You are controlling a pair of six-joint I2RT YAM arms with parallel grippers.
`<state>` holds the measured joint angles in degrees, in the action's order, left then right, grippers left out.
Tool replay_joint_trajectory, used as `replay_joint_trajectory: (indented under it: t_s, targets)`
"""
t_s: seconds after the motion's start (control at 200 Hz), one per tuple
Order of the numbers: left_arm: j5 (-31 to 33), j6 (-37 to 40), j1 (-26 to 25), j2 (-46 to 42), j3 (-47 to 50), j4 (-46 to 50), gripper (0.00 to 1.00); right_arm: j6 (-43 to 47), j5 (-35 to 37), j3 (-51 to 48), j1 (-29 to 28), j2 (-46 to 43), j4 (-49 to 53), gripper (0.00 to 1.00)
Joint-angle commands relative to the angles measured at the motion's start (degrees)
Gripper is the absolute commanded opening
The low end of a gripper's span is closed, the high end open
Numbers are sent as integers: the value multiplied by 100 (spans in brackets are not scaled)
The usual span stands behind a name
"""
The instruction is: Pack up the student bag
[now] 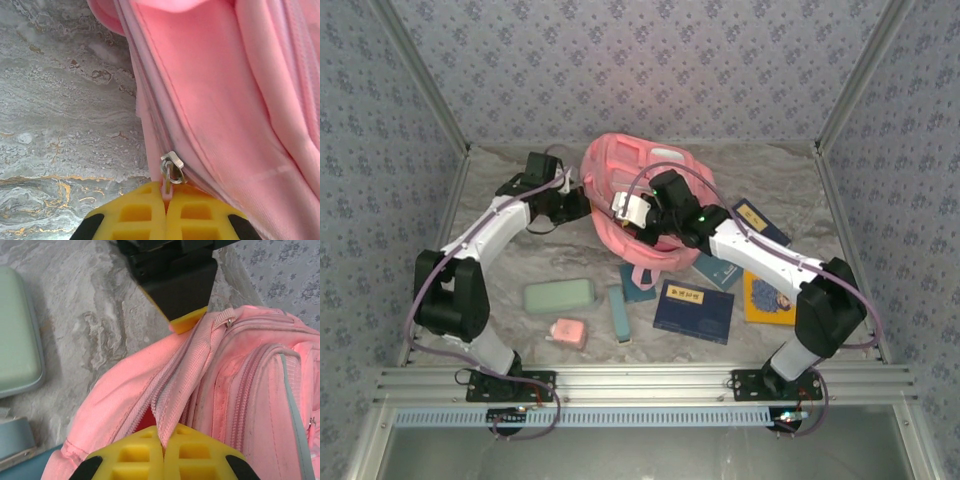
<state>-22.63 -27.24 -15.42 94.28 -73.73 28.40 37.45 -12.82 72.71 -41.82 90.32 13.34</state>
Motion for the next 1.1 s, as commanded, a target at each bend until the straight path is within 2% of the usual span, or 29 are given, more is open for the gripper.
replay_joint_trajectory:
  t_s: [0.0, 0.205, 0.335, 0.415, 0.55, 0.774, 0.804, 0.864, 0.899, 1.014, 1.094]
  targets:
    - [560, 45, 321, 194, -336, -287, 0, 528, -356, -103, 43, -490, 512, 0]
    - [589, -47, 506, 557, -462, -399, 3, 1037, -414, -228, 84, -716, 747, 0]
    - [567, -166, 642, 729, -559, -467, 11, 1190, -405, -297, 110, -823, 757, 0]
    - [577, -182, 710, 776, -607, -476, 19, 1270, -225, -310, 103, -821, 731, 0]
    - [464, -248, 927, 692, -560, -533, 26, 1400, -62, -335, 64, -805, 700, 0]
    - [520, -341, 1066, 266, -438, -487, 29, 1436, 60, -625, 18, -814, 650, 0]
    - [497, -342, 1037, 214, -448, -471, 29, 1428, 47, -686, 3, -817, 627, 7]
    - [513, -259, 927, 123, -522, -389, 30, 1371, 75, -850, -39, -836, 516, 37]
    - [543, -164, 828, 87, -611, -296, 31, 1294, 48, -941, -62, -875, 422, 45]
    - [713, 437, 371, 94, -1127, 228, 34, 664, -611, -1267, 15, -1325, -120, 52]
    - [931, 1016, -62, 255, -1607, 672, 36, -402, -873, -1610, 279, -1754, -1058, 53]
